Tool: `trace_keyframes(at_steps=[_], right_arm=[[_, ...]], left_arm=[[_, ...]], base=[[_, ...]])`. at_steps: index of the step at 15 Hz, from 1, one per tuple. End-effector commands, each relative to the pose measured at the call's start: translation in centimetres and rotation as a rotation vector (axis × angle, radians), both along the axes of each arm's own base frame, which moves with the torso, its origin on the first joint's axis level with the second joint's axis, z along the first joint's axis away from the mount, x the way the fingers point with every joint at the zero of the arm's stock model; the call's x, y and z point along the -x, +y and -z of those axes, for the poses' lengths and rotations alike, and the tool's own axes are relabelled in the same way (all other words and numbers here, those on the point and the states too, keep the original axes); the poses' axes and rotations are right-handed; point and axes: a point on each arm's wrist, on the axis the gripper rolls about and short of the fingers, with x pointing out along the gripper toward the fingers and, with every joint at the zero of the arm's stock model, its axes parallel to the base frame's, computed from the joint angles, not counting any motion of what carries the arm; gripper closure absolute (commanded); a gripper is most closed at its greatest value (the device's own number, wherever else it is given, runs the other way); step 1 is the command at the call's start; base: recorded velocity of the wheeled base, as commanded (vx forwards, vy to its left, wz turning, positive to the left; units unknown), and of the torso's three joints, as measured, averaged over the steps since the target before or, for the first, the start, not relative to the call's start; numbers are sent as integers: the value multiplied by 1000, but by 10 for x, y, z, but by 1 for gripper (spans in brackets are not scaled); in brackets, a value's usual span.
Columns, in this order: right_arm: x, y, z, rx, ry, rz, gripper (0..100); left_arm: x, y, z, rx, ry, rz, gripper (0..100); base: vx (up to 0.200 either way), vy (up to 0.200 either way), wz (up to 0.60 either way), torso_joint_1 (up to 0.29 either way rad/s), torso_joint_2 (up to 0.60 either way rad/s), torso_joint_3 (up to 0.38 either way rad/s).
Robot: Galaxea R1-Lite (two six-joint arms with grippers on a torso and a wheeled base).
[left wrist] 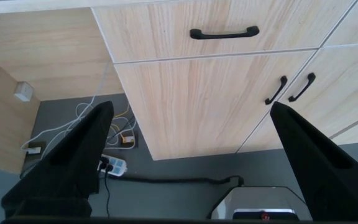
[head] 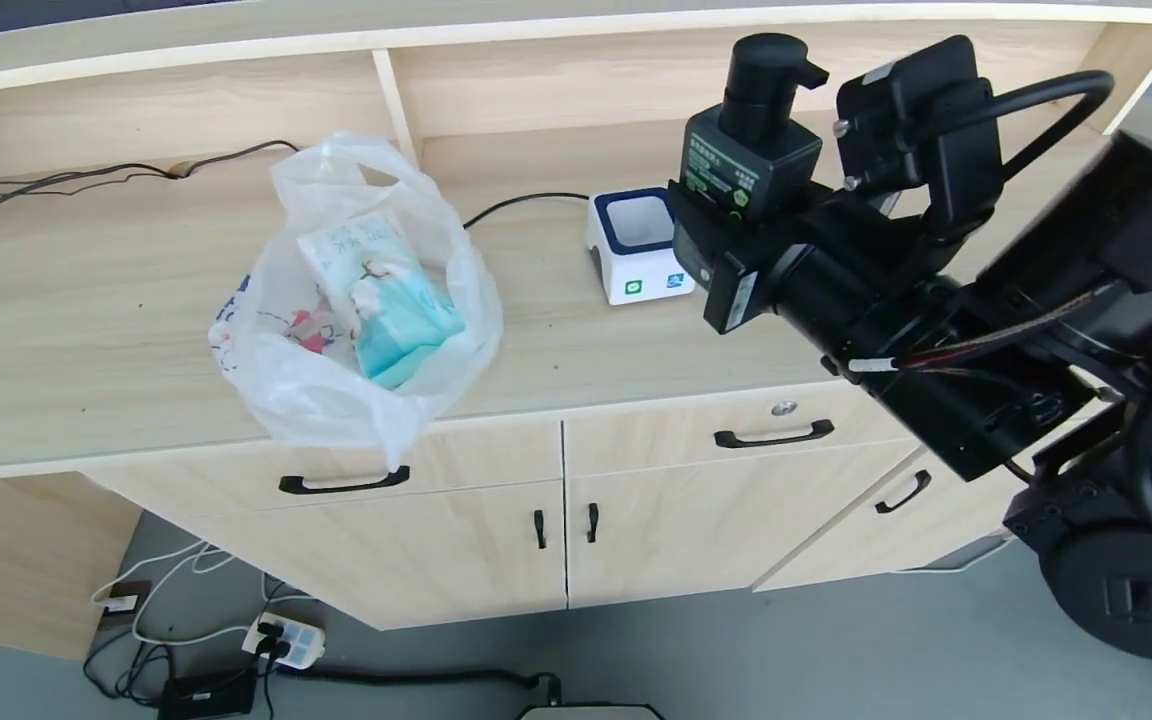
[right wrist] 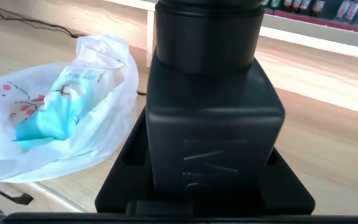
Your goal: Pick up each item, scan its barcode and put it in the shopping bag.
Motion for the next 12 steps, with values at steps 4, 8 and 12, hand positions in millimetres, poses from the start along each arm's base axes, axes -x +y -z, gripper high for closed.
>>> trace_keyframes(at_steps=[4, 8, 12], right_arm=[[-3, -40, -9, 13, -1, 39, 100], [-10, -73, 1, 109, -16, 29, 100], [-16, -88, 10, 136, 7, 58, 100]], left_arm=[[0, 0, 0, -4, 1, -1, 0], [0, 0, 0, -4, 1, 1, 0], [0, 0, 0, 2, -1, -1, 0]], base=[[50, 200, 0, 13, 10, 1], [200, 50, 0, -7, 0, 0], [0, 0, 0, 0, 0, 0]])
